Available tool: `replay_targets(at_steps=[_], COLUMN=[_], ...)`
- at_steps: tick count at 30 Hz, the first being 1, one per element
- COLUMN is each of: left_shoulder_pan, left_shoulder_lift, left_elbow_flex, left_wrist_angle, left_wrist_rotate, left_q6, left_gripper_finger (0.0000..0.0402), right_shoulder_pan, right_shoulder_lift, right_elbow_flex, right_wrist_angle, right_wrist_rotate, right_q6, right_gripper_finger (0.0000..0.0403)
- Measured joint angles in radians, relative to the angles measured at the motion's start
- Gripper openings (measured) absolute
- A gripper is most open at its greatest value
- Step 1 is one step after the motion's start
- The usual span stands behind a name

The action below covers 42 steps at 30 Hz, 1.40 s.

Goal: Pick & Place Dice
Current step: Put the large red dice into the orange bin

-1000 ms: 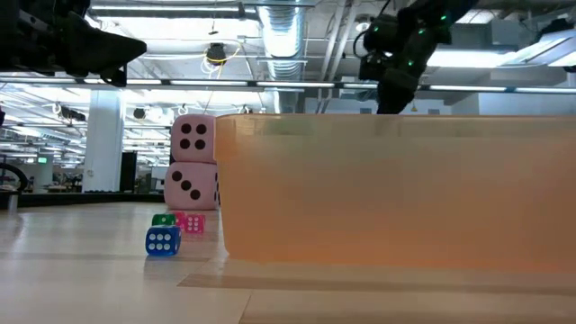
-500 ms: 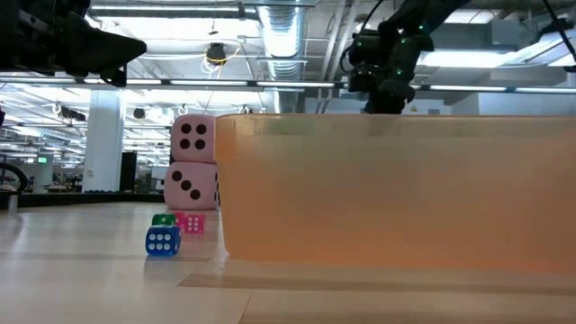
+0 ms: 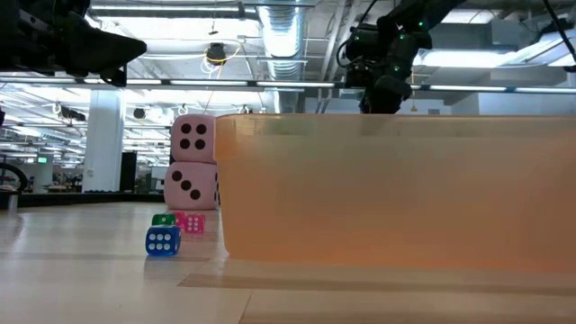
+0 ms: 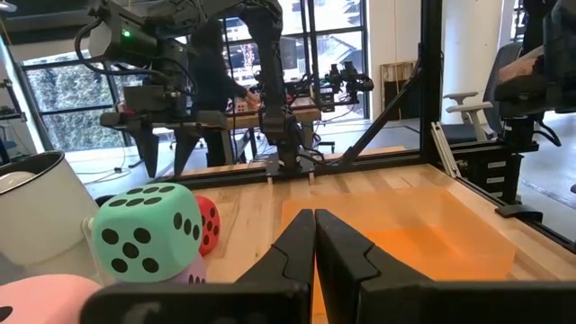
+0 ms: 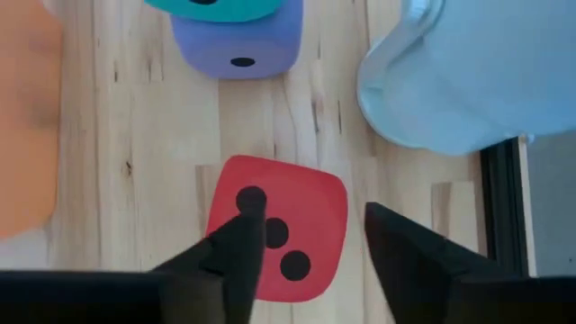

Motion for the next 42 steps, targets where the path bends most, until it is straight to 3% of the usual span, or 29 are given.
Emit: replay_targets(at_steps=[9,27,42], left_shoulder_pan=[0.0,0.0,0.0], left_shoulder_lift=[0.0,0.0,0.075], left_elbow_flex=[0.0,0.0,0.001], left_wrist_angle=[0.0,-0.003,-0.004], left_wrist_rotate=[0.0,0.0,-0.001], left_q6=[0.0,0.0,-0.001], left_gripper_finger=[0.0,0.0,0.0], right_shoulder_pan=[0.003,0.004,0.009], right_shoulder_lift=[0.0,0.031,0.051], right_elbow_flex=[0.0,-0.001,-0.001], right_wrist_angle=[-0.001,0.016,-0.013], right_wrist_rotate=[0.0,0.001,0.043], right_q6=[0.044,0.18,0.174], right_gripper_finger=[0.027,0.0322,0.0369])
